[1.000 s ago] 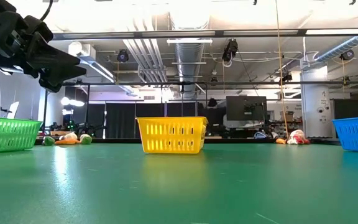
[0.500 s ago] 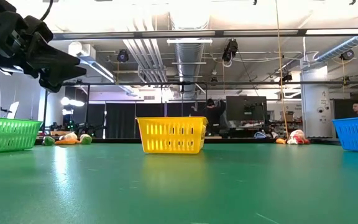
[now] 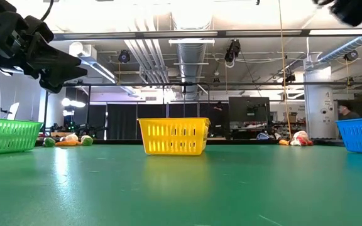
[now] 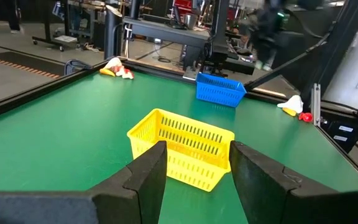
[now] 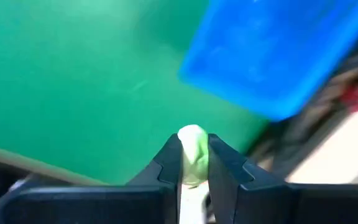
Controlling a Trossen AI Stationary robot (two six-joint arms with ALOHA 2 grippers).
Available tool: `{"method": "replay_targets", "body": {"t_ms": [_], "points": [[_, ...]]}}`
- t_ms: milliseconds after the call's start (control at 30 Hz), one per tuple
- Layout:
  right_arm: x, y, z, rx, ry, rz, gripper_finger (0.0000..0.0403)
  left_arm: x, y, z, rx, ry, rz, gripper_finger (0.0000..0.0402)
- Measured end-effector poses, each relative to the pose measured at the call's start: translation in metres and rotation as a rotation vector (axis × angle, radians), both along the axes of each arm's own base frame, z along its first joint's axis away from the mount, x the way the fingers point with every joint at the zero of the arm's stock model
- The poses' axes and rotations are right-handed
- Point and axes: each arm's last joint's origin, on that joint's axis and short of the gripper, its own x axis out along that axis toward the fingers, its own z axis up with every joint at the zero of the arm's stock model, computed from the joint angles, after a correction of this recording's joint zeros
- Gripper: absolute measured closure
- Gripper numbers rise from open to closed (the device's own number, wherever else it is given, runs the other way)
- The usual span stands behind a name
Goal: Sort produce into baskets
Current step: Put the green mushroom into the blue bin
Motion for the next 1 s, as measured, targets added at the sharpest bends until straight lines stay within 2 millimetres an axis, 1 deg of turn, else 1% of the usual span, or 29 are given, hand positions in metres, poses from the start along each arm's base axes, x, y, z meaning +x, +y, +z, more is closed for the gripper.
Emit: {"method": "replay_targets", "body": {"t_ms": [67, 133, 200, 267, 367, 400, 467, 500, 567, 633, 800, 933, 1000], "points": [[-0.004, -0.020, -0.002, -0.026, 0.021, 0.014, 0.0363, 0.000, 0.000, 0.000, 0.000, 0.000, 0.000, 0.0243], [-0.007, -0.038, -0.013, -0.030, 0.032, 0.033, 0.0363, 0.000, 0.000, 0.000, 0.000, 0.000, 0.000, 0.0243], [-0.012, -0.055, -0.030, -0.032, 0.072, 0.044, 0.0364, 0.000, 0.000, 0.000, 0.000, 0.000, 0.000, 0.0243], [-0.020, -0.069, -0.051, -0.032, 0.130, 0.036, 0.0364, 0.000, 0.000, 0.000, 0.000, 0.000, 0.000, 0.0243], [-0.025, -0.084, -0.081, -0.018, 0.146, 0.020, 0.0358, 0.000, 0.000, 0.000, 0.000, 0.000, 0.000, 0.0243], [-0.025, -0.088, -0.086, -0.018, 0.144, 0.008, 0.0351, 0.000, 0.000, 0.000, 0.000, 0.000, 0.000, 0.0243], [-0.020, -0.094, -0.087, -0.066, 0.168, -0.018, 0.0339, 0.000, 0.000, 0.000, 0.000, 0.000, 0.000, 0.0243], [-0.016, -0.097, -0.088, -0.107, 0.152, 0.023, 0.0334, 0.000, 0.000, 0.000, 0.000, 0.001, 0.000, 0.0243], [-0.008, -0.102, -0.090, -0.138, 0.127, 0.036, 0.0332, 0.000, 0.000, 0.000, 0.000, 0.002, 0.000, 0.0243], [-0.007, -0.105, -0.094, -0.126, 0.162, 0.019, 0.0335, 0.000, 0.000, 0.000, 0.000, 0.002, 0.000, 0.0243], [-0.003, -0.106, -0.110, -0.117, 0.221, 0.032, 0.0346, 0.000, 0.000, 0.000, 0.000, 0.003, 0.000, 0.0243], [0.004, -0.106, -0.123, -0.097, 0.211, -0.002, 0.0348, 0.000, 0.000, 0.000, 0.000, 0.004, 0.000, 0.0243], [0.005, -0.105, -0.126, -0.096, 0.232, -0.007, 0.0345, 0.000, 0.000, 0.000, 0.000, 0.004, 0.000, 0.0243]]}}
